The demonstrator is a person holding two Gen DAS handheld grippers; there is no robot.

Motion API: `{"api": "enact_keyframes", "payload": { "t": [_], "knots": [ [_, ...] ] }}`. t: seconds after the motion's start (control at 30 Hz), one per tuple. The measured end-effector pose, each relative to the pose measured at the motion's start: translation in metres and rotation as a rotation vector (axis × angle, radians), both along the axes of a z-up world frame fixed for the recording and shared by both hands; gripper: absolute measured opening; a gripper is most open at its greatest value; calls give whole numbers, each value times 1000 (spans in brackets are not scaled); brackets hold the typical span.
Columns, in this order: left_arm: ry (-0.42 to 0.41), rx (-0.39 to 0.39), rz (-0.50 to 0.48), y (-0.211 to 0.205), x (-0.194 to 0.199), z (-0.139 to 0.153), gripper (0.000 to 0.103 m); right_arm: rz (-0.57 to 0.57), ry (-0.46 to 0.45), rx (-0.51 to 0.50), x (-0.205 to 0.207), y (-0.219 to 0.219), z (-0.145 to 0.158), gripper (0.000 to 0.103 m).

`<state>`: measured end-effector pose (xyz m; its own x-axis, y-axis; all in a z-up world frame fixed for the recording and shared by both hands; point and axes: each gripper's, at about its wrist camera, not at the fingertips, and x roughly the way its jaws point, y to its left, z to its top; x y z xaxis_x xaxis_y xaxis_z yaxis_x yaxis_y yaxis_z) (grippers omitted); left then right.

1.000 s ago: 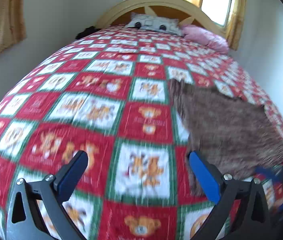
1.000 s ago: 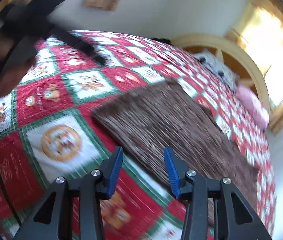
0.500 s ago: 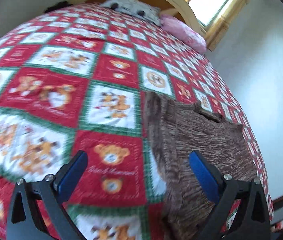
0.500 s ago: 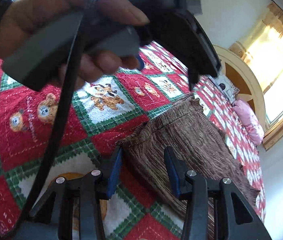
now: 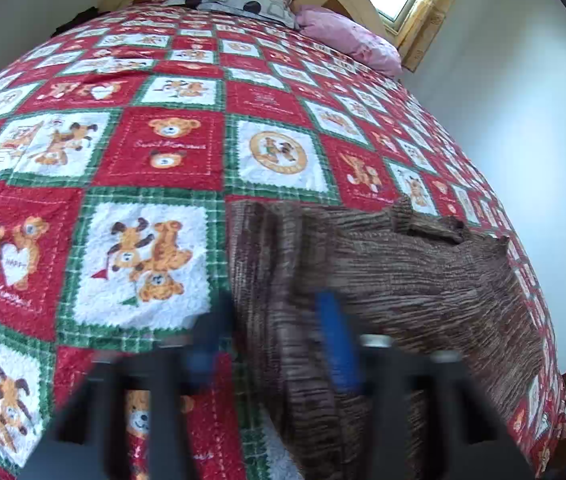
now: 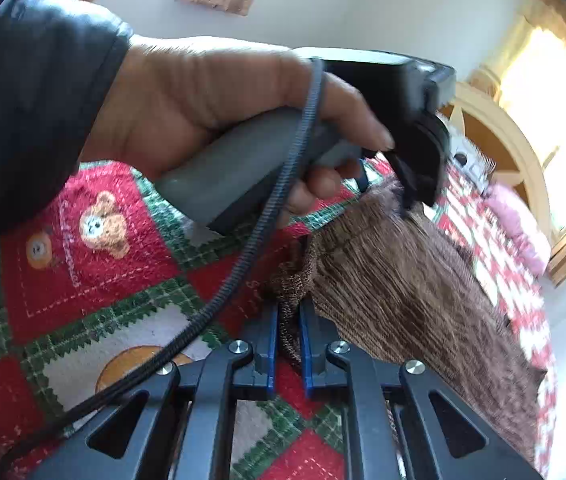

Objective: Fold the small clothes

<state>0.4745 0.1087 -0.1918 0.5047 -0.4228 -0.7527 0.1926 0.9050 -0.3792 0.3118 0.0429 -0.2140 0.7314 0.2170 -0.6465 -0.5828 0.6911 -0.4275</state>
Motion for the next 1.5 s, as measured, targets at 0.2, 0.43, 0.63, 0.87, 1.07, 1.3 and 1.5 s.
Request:
{"api": "enact_keyframes", "payload": {
  "t": [0.2, 0.43, 0.63, 0.87, 1.07, 1.3, 1.5],
  "knots": [
    [-10, -5, 45, 1, -1, 7, 9, -14, -7, 57, -9, -21, 22, 7],
    [-20, -77, 81, 2, -2, 20, 8, -44, -14, 116, -12, -47, 42, 6],
    [-31, -93, 97, -9, -3, 29, 8, -49, -19, 148, -19, -53, 44, 6],
    [-65, -145, 101, -18, -5, 51, 8, -80, -44, 214, -21, -80, 63, 5],
    [-92, -163, 77, -36, -7, 70, 8, -109, -56, 259, -21, -109, 75, 5],
    [-118, -173, 44, -64, -6, 90, 8, -154, -63, 313, -20, -146, 86, 5],
    [-131, -156, -2, -102, -5, 104, 8, -205, -60, 355, -22, -181, 89, 5]
  ]
}}
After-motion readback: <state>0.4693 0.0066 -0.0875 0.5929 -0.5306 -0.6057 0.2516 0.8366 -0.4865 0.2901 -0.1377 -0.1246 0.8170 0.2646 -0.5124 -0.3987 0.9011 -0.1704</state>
